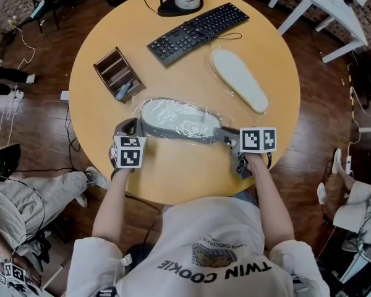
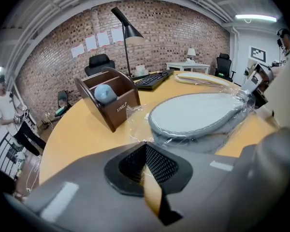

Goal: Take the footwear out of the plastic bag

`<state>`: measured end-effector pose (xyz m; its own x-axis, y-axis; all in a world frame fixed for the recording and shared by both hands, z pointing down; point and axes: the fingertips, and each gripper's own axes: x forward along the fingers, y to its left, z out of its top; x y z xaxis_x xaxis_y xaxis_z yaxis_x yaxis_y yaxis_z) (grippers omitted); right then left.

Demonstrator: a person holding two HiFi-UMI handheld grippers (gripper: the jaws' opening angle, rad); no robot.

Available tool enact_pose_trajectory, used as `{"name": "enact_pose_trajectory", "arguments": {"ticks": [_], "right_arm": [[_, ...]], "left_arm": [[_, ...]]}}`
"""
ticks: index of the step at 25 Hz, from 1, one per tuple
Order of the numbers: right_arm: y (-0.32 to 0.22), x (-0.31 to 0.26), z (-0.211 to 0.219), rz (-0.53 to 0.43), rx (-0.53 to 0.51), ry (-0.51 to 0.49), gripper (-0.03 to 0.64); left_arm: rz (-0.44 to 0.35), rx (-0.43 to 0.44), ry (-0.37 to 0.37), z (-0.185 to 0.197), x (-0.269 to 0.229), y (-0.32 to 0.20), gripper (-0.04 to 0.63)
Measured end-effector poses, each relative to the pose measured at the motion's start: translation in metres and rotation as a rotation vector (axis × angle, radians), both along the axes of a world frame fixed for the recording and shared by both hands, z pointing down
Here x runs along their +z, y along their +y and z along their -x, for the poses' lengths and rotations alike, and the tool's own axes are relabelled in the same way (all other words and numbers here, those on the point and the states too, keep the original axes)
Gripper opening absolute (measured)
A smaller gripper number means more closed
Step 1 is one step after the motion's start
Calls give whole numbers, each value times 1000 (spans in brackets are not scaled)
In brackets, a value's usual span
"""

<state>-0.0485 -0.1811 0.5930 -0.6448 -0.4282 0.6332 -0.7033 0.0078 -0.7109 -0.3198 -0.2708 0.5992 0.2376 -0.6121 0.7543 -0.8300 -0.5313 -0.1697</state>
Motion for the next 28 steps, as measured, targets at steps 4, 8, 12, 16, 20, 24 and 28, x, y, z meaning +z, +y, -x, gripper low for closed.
{"name": "enact_pose_trajectory", "arguments": {"ticks": [4,8,12,16,20,24,28], "right_arm": [[-4,-1,9,11,29,-103,149],[-3,1,8,-13,9,-71,136],[-4,-4,6,-70,-4,-11,114],[-1,-10,-3,-113,-11,54,110],[4,-15,-17,-134,-16,84,110],[7,-18,-31,-150,-21,106,110],[10,-19,-41,-163,-24,128,110]], "left_arm": [[-1,-11,2,0,1,0,6],[2,-12,-13,0,2,0,5],[-10,-13,-45,0,1,-1,5],[-9,-23,-66,-1,1,0,6],[-9,-31,-98,-2,1,0,5],[-4,-63,-94,-2,0,0,5],[-6,-93,-82,0,-1,0,5]]}}
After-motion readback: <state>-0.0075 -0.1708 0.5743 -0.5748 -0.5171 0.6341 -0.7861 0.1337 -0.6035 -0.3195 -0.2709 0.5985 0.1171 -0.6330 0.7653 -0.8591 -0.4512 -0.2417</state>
